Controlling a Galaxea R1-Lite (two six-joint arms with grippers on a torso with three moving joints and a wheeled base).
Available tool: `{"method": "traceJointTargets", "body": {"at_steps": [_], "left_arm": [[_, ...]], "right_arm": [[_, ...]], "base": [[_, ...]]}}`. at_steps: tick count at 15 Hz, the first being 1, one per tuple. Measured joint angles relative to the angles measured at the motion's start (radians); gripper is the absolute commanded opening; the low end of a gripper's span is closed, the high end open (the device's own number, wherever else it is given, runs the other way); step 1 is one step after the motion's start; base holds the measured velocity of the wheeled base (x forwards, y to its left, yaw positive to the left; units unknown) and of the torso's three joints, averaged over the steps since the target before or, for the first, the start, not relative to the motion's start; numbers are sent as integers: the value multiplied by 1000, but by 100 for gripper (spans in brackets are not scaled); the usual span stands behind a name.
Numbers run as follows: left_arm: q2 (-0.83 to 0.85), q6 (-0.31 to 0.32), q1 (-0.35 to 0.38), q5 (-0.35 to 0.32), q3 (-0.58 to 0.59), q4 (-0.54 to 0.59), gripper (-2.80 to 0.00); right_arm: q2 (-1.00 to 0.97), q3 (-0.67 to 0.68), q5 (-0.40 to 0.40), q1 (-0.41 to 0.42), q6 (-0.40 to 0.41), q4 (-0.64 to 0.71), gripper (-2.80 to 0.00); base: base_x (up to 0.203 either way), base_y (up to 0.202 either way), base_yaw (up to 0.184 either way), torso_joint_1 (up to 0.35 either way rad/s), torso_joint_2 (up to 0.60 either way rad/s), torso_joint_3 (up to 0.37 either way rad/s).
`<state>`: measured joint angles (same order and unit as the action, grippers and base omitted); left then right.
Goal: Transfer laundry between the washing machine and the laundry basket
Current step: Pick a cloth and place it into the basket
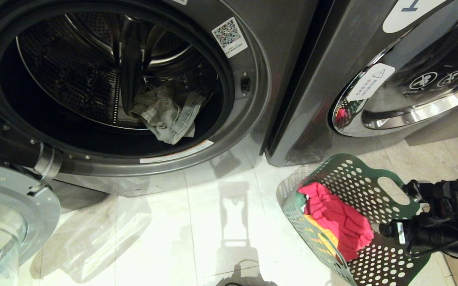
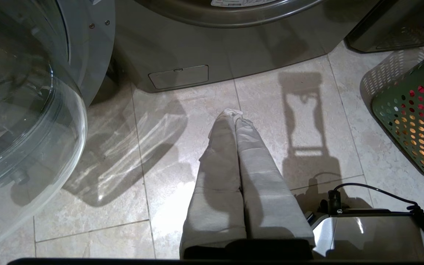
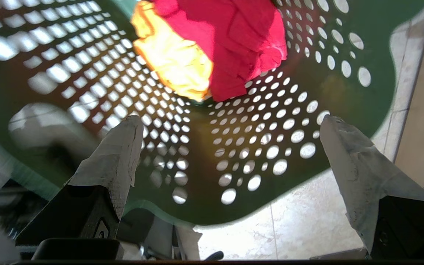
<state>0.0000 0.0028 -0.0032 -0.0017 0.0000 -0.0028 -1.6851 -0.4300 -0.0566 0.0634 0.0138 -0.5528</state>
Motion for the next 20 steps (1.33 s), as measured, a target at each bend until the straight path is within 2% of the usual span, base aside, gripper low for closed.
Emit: {"method": "traceJointTargets", "body": {"at_steps": [2, 5, 14, 20], "left_arm": [[0, 0, 0, 0, 0, 0, -280], [0, 0, 0, 0, 0, 0, -280], [0, 0, 0, 0, 0, 0, -280], [0, 0, 0, 0, 0, 0, -280]], "right_arm": [[106, 109, -21, -47, -6, -9, 0], [191, 187, -29, -72, -37, -12, 0], [185, 181, -26, -77, -83, 30, 0], [80, 127, -24, -76, -125, 13, 0]], "base": [[0, 0, 0, 0, 0, 0], [0, 0, 0, 0, 0, 0], [0, 0, 0, 0, 0, 0], [0, 0, 0, 0, 0, 0]]}}
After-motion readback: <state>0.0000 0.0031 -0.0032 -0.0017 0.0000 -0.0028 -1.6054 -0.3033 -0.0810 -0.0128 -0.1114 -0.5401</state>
